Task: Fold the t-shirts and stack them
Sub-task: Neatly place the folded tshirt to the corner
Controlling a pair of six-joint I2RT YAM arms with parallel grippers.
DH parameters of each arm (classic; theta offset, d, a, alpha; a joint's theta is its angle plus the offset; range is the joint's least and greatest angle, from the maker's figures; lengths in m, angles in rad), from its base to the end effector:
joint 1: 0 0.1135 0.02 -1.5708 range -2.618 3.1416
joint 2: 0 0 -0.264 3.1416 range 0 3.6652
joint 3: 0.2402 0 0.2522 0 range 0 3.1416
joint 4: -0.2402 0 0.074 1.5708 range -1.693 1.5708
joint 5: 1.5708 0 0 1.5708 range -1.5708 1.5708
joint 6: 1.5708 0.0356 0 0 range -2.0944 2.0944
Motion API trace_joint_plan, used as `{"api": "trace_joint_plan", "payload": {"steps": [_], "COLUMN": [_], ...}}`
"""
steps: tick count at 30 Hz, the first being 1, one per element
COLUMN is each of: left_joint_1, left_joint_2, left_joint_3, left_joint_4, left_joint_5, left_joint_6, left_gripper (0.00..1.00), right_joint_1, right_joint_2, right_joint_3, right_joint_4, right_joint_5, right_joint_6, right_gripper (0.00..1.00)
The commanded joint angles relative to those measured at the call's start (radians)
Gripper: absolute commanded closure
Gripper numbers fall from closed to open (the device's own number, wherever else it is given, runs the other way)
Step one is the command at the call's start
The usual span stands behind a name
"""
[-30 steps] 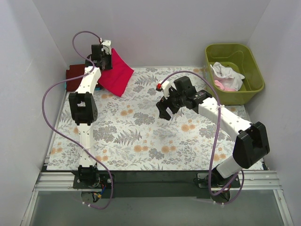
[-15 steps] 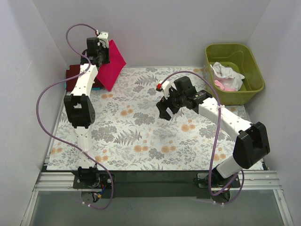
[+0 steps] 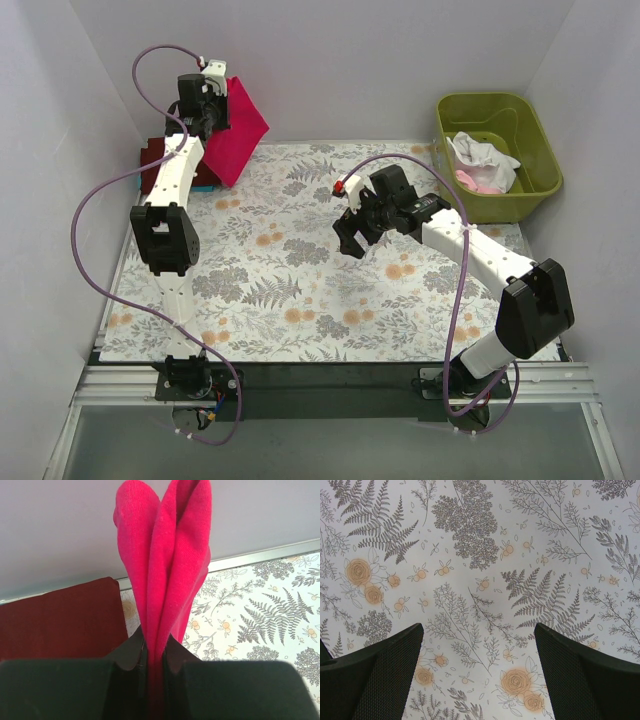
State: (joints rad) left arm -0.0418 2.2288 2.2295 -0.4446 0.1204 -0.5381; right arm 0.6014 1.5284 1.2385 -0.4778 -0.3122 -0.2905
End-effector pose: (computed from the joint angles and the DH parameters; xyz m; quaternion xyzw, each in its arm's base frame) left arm 0.5245 -0.0262 0.3356 -0.1761 0.8259 -0.2012 0.4963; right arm 0.2728 0.2004 0.2898 -0.4470 0.7941 0.2011 0.3593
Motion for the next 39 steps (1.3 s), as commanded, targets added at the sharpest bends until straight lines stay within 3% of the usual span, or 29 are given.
{"api": "trace_joint_plan", "payload": {"steps": [1, 23, 39], "left_joint_1": [0.019, 0.137, 0.195], "left_joint_2": [-0.107, 0.041, 0.155], "left_joint_3": [-0.004, 0.079, 0.114], "left_joint_4": [0.029, 0.06, 0.168], "left_joint_5": [0.015, 0.036, 0.013], "left_joint_6": [0.023, 0.075, 0.202], "left_gripper": [1.0, 1.0, 1.0], "right_joint_1": [-0.005, -0.005, -0.003], "right_joint_2": [-0.042, 0.026, 0.038], "right_joint_3": [-0.008, 0.039, 0.039], "right_joint_4": [0.004, 0.004, 0.002], "right_joint_5": [0.007, 0.013, 0.019], "right_joint_6": [-0.007, -0.006, -0.006], "right_gripper": [0.02, 0.02, 0.02]}}
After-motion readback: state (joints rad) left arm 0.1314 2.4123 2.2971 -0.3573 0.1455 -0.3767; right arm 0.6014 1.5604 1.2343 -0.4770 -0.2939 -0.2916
